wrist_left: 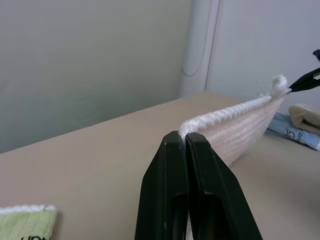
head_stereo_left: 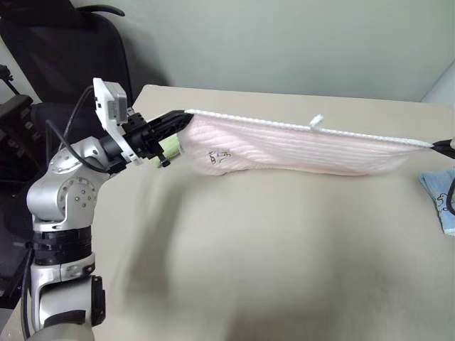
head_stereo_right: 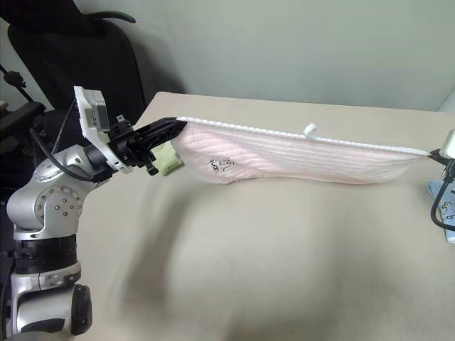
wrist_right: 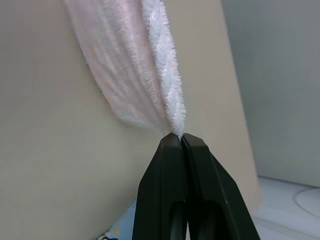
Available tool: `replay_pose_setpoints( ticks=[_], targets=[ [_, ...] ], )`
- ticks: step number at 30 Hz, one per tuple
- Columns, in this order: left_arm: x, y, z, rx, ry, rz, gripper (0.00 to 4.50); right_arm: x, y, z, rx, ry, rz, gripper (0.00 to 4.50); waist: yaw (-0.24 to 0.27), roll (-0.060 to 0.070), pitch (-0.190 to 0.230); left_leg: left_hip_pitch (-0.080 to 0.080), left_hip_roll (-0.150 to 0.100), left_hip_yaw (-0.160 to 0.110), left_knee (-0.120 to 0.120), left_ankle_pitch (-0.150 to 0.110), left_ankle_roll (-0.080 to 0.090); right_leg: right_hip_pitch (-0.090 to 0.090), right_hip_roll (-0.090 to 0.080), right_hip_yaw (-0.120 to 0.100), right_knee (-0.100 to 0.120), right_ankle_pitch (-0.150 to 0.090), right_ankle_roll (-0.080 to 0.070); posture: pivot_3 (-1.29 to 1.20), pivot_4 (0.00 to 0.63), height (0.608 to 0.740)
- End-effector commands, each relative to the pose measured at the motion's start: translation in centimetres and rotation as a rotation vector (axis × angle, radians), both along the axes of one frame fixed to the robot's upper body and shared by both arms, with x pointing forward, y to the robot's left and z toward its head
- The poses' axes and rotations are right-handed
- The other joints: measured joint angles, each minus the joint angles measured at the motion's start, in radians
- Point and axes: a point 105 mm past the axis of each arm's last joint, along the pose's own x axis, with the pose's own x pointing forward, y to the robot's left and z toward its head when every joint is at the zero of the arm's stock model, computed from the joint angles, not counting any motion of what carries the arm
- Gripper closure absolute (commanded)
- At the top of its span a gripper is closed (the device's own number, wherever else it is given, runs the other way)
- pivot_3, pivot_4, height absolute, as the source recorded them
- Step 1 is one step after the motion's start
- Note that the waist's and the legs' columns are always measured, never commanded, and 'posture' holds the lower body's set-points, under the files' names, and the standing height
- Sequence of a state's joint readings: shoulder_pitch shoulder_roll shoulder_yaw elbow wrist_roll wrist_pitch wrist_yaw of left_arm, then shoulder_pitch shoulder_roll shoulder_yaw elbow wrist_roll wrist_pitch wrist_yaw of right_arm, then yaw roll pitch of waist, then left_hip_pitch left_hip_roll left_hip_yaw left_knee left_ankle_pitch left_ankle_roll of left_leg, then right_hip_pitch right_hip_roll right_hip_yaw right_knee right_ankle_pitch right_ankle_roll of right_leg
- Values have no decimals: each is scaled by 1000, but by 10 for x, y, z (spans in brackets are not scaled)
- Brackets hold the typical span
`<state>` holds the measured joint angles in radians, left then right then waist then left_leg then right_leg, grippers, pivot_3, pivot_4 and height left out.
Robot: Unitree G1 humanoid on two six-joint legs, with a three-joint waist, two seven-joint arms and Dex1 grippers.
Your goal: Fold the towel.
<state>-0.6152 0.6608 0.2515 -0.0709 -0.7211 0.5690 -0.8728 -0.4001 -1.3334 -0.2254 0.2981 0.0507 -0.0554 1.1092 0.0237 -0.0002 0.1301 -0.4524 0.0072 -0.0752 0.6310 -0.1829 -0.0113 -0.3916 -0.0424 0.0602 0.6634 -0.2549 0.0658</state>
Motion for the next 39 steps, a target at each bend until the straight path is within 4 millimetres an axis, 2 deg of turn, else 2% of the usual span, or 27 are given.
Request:
replay_pose_setpoints(
  ticks=[1,5,11,16,19,20,24,29,32,34,36,39],
  targets=[
    [-8,2,8,28,-39,-4,4500,-4,-8,16,-8,-36,-29,4436,0,0,0,0,0,0,0,0,1,0,0,0,0,0,0,0,150,740],
    [-16,3,4,49,-18,-41,4500,-11,-6,10,12,26,-9,4436,0,0,0,0,0,0,0,0,2,0,0,0,0,1,-1,0,150,740],
    [-54,4,-21,136,121,-181,4500,-45,6,-27,60,281,72,4436,0,0,0,0,0,1,0,2,-3,0,0,0,0,-1,-3,0,150,740],
    [-59,4,-24,145,136,-190,4500,-51,8,-30,67,298,74,4436,1,0,0,1,0,0,0,3,-5,0,1,0,1,-4,-7,0,150,740],
    [-64,7,-68,244,284,-167,4500,-53,27,-55,133,381,139,4436,-5,0,-1,3,0,0,-1,2,-1,2,1,0,1,-5,-9,0,150,740],
    [-66,7,-75,260,309,-163,4500,-49,30,-60,136,381,145,4436,-7,0,0,7,0,0,-1,1,-1,4,1,0,1,-6,-11,0,150,740],
    [-65,6,-85,261,346,-157,4500,-28,39,-63,115,331,157,4436,-14,-1,0,10,0,0,-1,4,-1,6,1,0,2,-6,-16,0,150,740],
    [-42,13,-104,326,348,-31,4500,8,48,-70,58,258,150,4436,-18,0,0,18,1,-1,-2,8,0,12,2,1,3,-2,-18,0,150,740],
    [-36,14,-107,333,346,-7,4500,16,49,-71,47,250,149,4436,-14,0,0,16,1,-1,-2,9,0,10,2,1,3,-1,-19,0,150,740],
    [-14,18,-107,341,316,89,4500,35,51,-73,27,219,126,4436,-10,0,0,15,1,-1,-2,9,0,9,1,1,3,-1,-19,0,150,740],
    [16,26,-110,351,288,205,4500,63,56,-77,-15,185,94,4436,-12,1,0,16,1,-1,-3,9,-1,8,1,1,5,1,-20,0,150,740],
    [39,33,-115,379,256,290,4500,86,61,-77,-31,167,71,4436,-15,1,0,15,2,-2,-3,12,0,4,1,1,7,5,-21,0,150,740]
  ],
)
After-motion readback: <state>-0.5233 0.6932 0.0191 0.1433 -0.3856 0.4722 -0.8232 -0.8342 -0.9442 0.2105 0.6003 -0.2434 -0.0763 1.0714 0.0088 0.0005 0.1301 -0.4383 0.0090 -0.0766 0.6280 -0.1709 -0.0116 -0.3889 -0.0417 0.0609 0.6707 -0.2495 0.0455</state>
